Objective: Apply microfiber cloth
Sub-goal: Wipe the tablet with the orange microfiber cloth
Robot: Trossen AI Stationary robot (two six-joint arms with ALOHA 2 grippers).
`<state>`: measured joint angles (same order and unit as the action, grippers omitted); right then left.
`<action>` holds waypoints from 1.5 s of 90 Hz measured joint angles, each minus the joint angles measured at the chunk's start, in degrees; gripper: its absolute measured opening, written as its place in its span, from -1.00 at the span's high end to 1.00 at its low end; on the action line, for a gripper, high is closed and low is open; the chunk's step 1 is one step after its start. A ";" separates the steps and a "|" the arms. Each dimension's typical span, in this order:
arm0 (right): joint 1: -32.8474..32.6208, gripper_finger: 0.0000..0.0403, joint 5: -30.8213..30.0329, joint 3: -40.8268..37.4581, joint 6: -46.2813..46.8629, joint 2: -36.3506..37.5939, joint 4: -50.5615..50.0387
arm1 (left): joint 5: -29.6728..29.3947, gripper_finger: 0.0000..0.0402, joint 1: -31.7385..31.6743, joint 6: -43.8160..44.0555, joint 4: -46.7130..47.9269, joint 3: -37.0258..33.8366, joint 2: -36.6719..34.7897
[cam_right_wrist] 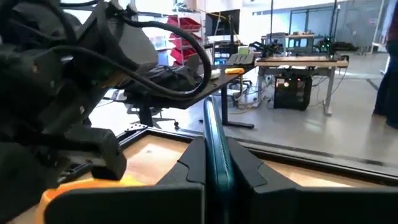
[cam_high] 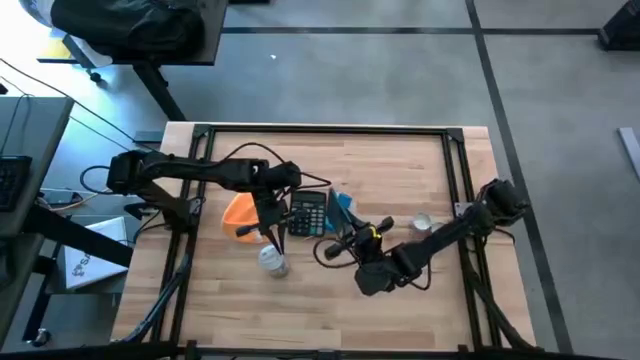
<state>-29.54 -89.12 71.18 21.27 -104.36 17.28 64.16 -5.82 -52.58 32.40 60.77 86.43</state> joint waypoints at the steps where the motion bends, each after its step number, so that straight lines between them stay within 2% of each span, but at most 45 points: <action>1: 0.00 1.00 0.20 0.00 -0.88 0.00 0.65 | -0.01 1.00 0.00 0.00 0.00 0.00 -0.01; 19: -2.05 1.00 2.64 0.00 -15.06 0.01 11.52 | -0.11 1.00 0.00 0.02 0.04 0.00 0.00; 29: -3.48 1.00 3.51 0.00 -17.09 0.07 11.73 | -0.16 1.00 0.00 0.04 0.02 0.00 0.00; 38: -4.23 1.00 6.41 0.00 -13.53 0.09 9.15 | -0.18 1.00 0.00 0.04 0.02 -0.02 0.00; 48: -4.05 1.00 10.73 0.02 -2.89 0.09 0.46 | -0.07 1.00 0.00 0.51 -0.05 -0.04 0.01; 54: -3.51 1.00 10.63 0.00 2.43 0.09 -4.37 | -0.02 1.00 0.00 0.89 -0.07 -0.04 0.02; 59: -3.31 1.00 8.18 0.00 2.76 0.09 -4.35 | -0.02 1.00 0.17 1.06 -0.09 -0.04 0.02; 66: -3.17 1.00 5.39 0.11 -3.72 1.26 -0.32 | -0.22 1.00 0.51 1.33 -0.17 -0.04 0.02; 77: -3.69 1.00 2.68 3.76 -19.52 3.51 8.05 | -0.22 1.00 0.84 1.44 -0.15 -0.04 0.02; 87: -4.31 1.00 2.90 8.32 -29.95 3.92 10.07 | -0.20 1.00 0.90 1.46 -0.63 -0.04 0.02; 95: -4.44 1.00 5.68 10.65 -32.64 3.85 8.19 | -0.22 1.00 0.94 1.46 -1.13 -0.09 0.02; 107: -4.37 1.00 9.57 9.82 -25.39 3.85 1.48 | -0.30 1.00 0.98 1.62 -1.65 -0.10 0.03; 126: -4.92 1.00 14.76 6.51 3.68 3.78 -23.50 | -0.40 1.00 1.02 2.51 -2.26 -0.11 0.02; 135: -5.11 1.00 20.51 5.77 11.48 3.65 -31.27 | -0.63 1.00 1.07 2.69 -2.05 0.55 -0.15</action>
<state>-34.65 -68.61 76.95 32.75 -100.71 -13.99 63.54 -4.76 -49.89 30.36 61.33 86.28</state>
